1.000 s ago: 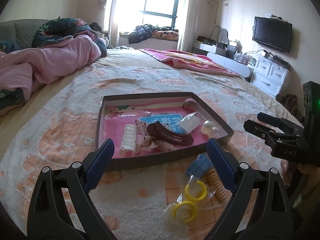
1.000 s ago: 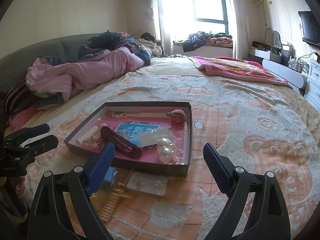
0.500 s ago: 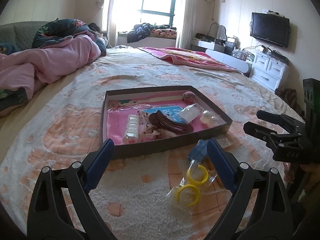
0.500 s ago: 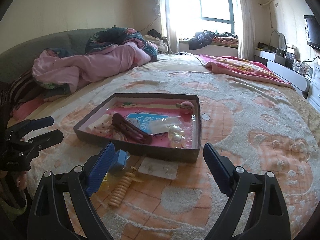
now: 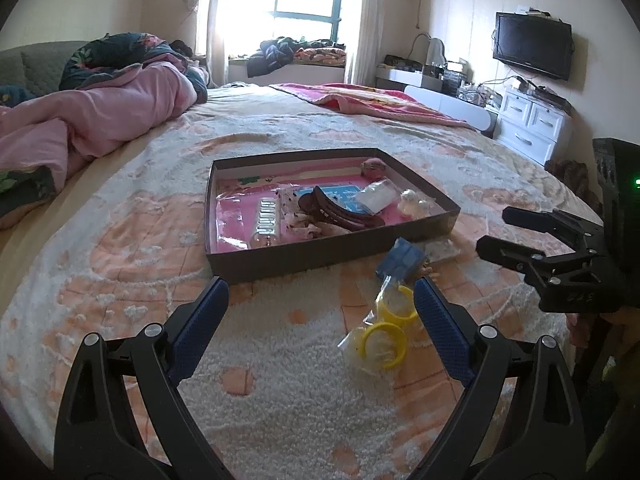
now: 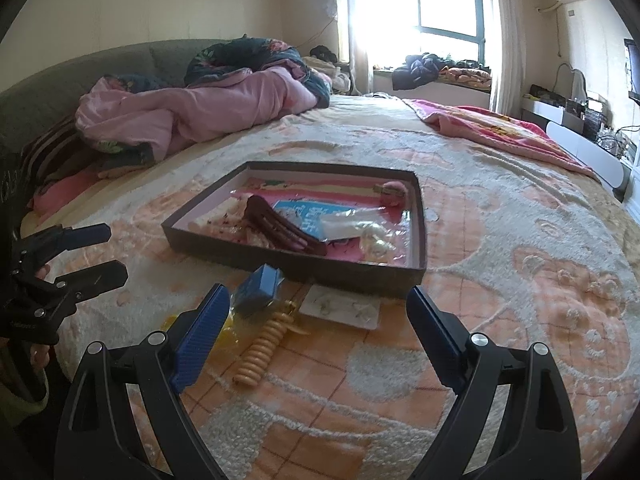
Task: Organize jewelry
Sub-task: 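Withdraw both tools from the tray toward the bagged bangles and spiral tie, then grasp the bagged yellow bangles with left tool while right tool grasps the orange spiral tie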
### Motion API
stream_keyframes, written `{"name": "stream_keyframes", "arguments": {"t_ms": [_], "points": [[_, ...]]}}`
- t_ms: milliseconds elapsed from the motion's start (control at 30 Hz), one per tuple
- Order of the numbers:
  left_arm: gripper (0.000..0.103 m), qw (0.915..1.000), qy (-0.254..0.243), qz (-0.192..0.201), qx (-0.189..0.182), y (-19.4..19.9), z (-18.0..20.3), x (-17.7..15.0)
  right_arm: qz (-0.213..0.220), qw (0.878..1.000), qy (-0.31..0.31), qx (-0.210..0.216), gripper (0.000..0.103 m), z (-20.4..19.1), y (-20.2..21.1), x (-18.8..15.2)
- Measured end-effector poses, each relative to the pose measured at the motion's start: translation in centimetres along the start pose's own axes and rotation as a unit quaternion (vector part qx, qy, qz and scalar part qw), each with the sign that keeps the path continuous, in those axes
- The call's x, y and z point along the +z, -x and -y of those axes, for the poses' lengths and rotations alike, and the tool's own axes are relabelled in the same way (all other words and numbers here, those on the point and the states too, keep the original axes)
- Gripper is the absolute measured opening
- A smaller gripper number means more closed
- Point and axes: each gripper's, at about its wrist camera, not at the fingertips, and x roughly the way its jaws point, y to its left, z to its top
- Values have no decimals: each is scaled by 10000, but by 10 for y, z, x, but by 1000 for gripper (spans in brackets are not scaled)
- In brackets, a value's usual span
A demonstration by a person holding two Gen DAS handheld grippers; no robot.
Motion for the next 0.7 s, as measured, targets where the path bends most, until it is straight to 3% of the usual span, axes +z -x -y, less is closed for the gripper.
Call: {"name": "stream_keyframes", "arguments": {"t_ms": [300,700], "points": [[85,9996,-89,-214,-159,-6,3,-13,-268,9995,-29,145,87,-6,-13,-9],[85,9975,-289,-493,-410,-28,15,-25,-708,9964,-274,383,73,-3,-39,-16]]}}
